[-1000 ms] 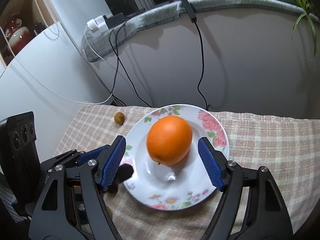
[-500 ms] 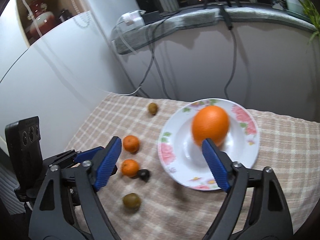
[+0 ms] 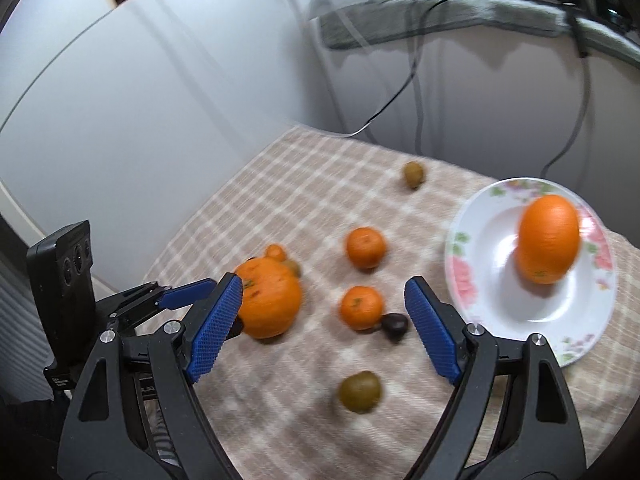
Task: Organize fruits
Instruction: 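Move the right gripper to the second large orange and grasp it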
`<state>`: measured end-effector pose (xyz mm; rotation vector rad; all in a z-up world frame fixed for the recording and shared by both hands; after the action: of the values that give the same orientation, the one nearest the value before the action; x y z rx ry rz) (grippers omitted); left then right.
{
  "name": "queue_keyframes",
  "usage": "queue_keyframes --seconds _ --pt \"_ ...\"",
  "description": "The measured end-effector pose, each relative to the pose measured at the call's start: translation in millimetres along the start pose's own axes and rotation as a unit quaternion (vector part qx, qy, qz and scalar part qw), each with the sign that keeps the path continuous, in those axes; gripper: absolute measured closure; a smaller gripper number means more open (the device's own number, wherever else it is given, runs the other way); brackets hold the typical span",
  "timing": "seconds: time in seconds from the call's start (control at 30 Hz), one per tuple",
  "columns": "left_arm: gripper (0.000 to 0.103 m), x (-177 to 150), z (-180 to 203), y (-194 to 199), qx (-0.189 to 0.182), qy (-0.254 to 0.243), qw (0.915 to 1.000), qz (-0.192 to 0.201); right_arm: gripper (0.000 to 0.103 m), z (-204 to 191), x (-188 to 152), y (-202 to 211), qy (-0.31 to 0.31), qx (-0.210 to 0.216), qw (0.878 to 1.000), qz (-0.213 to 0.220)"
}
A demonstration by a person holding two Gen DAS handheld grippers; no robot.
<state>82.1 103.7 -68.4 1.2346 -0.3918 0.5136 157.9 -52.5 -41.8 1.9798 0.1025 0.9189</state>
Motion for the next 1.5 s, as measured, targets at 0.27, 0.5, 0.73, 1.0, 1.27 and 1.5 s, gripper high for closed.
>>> queue_keyframes --seconds 0.27,0.5,0.73,1.0,1.27,1.5 --pt "0.042 -10.5 -14.4 -4.6 -0.007 0.022 0.9997 -0.013 0.017 -33.7 0.0 -43.5 0.034 0.028 0.998 -0.049" --pt "0.036 -12.5 -13.9 -13.1 -0.025 0.02 0.9993 -0.022 0.017 -54.4 -1.2 -74.4 0.059 0.019 0.995 -0.08" --pt "0.036 -11.8 -21.2 -18.7 -0.038 0.042 0.9982 -0.02 0.017 -59.0 -1.4 -94.6 0.07 -0.008 0.992 -0.101" --pt "0.036 -11.1 -20.9 -19.1 -0.05 0.046 0.9974 -0.023 0.017 -65.7 -4.2 -107.6 0.083 -0.022 0.99 -0.114" --pt "0.036 -9.1 -17.6 -24.5 -0.062 0.037 0.997 -0.028 0.022 -61.4 -5.7 -109.0 0.064 -0.017 0.991 -0.119" --pt "0.039 -7.8 -9.8 -28.9 -0.055 0.018 0.9978 -0.032 0.024 -58.1 -7.5 -106.1 0.052 -0.009 0.992 -0.116"
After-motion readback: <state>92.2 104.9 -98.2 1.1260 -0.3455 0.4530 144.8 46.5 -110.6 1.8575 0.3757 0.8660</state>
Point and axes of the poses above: each gripper's, at about its wrist camera, not at the fingertips, and y roughly against the way its jaws point, z to its right, x to its top, the point moved 2 cm from there along -y, roughly the way its jaws point, and after that the axes turned 7 degrees about -z, right-handed, at the moved point
